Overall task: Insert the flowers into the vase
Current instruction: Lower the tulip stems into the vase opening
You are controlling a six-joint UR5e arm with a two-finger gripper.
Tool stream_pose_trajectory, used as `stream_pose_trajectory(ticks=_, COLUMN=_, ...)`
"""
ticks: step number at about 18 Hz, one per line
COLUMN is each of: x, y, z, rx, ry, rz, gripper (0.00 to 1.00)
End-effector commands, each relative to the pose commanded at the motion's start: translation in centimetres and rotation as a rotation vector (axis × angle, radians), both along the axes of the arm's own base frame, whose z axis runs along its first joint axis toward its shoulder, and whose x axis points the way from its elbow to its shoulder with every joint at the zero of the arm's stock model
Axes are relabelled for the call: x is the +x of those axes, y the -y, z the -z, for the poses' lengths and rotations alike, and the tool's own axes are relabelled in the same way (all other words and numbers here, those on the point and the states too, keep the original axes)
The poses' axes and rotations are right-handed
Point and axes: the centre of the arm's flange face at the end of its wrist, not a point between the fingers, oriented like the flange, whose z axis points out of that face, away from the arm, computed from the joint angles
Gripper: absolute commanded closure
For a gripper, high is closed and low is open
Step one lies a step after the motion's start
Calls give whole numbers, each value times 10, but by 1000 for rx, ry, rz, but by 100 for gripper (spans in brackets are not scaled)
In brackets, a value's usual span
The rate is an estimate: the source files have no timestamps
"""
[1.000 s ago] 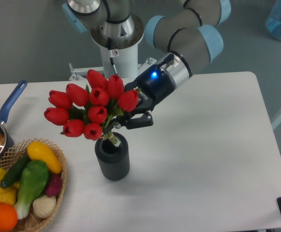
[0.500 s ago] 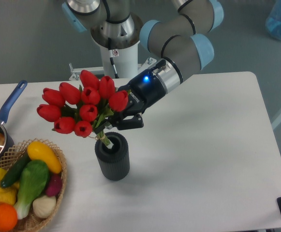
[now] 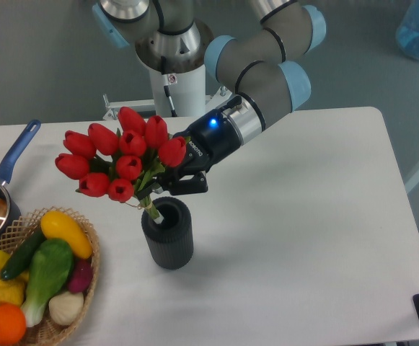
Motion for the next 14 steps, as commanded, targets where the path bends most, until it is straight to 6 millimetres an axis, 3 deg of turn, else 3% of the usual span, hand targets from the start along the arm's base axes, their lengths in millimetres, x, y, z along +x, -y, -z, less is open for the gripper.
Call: stream_pose_trajectory(ticks=14, x=-3, y=-4, z=20, rx=-6, ry=9, rz=6, gripper=96)
